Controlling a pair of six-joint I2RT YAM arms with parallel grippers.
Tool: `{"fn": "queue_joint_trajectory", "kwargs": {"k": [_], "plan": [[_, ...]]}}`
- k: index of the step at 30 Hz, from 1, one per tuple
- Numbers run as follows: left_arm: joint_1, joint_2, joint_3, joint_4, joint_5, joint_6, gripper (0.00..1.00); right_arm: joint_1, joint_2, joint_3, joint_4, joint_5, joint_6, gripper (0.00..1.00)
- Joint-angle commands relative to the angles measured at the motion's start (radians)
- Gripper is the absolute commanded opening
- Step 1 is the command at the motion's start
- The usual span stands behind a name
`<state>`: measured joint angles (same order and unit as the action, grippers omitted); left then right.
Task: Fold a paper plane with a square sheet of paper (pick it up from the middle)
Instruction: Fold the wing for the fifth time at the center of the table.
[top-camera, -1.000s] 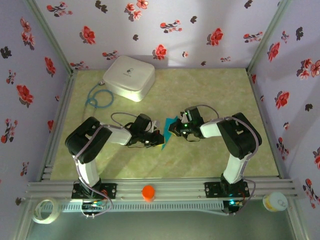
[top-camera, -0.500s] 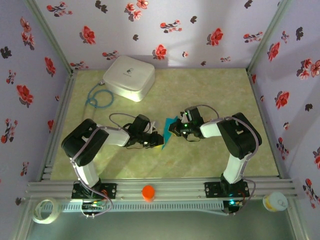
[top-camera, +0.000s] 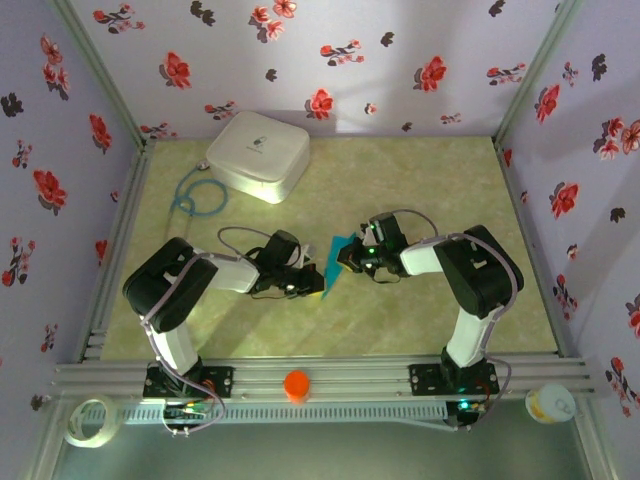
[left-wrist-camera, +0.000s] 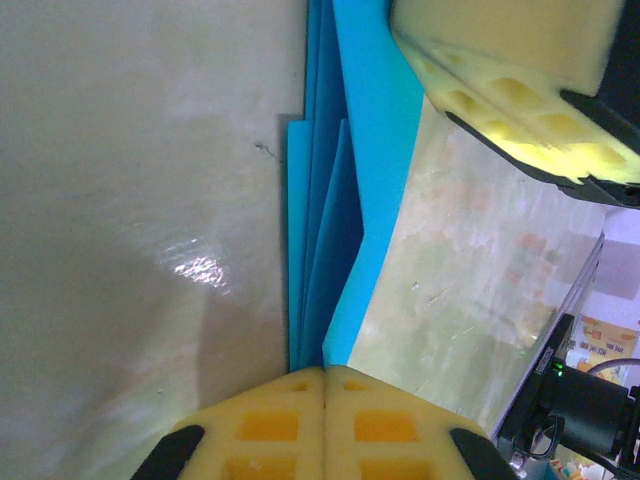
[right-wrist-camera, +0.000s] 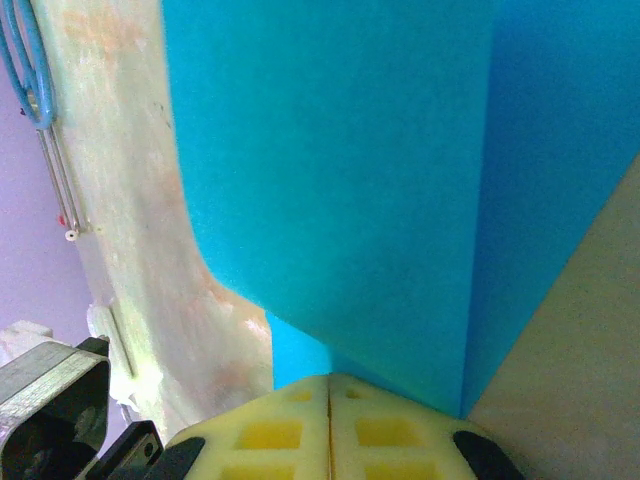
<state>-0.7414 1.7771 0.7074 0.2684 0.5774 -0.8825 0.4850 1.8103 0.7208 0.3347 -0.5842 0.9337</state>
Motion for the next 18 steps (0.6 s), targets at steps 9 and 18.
{"fn": "queue_joint_trajectory", "kwargs": {"k": [9, 18], "plan": [[-0.007, -0.012, -0.056, -0.142, 0.007, 0.017, 0.16, -0.006, 0.03, -0.003, -0.086, 0.058, -0.032, 0.1], [-0.007, -0.018, -0.063, -0.157, 0.009, 0.032, 0.06, -0.006, 0.028, -0.004, -0.088, 0.06, -0.032, 0.1]]}}
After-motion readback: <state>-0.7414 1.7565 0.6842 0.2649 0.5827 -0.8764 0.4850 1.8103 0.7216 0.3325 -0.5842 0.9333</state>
